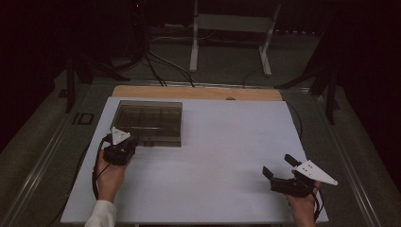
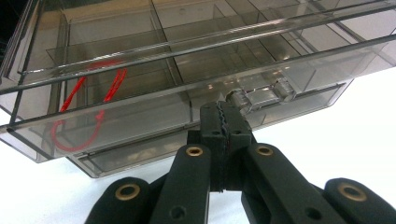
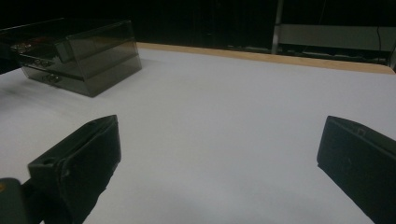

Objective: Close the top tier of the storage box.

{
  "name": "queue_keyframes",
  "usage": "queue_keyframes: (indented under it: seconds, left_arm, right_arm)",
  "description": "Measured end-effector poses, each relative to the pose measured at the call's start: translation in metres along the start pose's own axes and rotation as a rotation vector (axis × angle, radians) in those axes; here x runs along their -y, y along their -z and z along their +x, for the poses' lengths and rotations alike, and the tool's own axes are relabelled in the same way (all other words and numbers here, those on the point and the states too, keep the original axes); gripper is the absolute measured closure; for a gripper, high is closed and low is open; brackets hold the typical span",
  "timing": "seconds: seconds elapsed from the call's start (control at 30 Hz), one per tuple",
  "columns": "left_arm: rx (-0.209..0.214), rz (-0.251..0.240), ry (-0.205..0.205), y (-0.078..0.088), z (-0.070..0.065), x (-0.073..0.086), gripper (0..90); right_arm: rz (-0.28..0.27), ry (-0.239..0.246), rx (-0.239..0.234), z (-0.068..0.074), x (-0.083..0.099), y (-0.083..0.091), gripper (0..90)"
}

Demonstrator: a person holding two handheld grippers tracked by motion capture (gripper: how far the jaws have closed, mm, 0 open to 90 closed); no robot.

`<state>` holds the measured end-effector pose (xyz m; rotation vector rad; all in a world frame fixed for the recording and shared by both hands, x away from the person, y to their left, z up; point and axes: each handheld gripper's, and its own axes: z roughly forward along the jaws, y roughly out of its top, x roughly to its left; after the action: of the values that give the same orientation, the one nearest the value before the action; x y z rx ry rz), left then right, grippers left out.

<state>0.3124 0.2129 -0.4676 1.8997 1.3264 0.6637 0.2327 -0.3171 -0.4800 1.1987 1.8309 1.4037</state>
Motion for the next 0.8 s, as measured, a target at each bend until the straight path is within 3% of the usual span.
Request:
queue_keyframes:
  seconds: [0.8]
  left_arm:
    - [-0.006,-0.007,0.002,-0.0036,0.0003,-0.0057,90.0]
  right_arm:
    - [-0.002,0.001,0.001,-0.0007,-0.0003,0.0008,0.0]
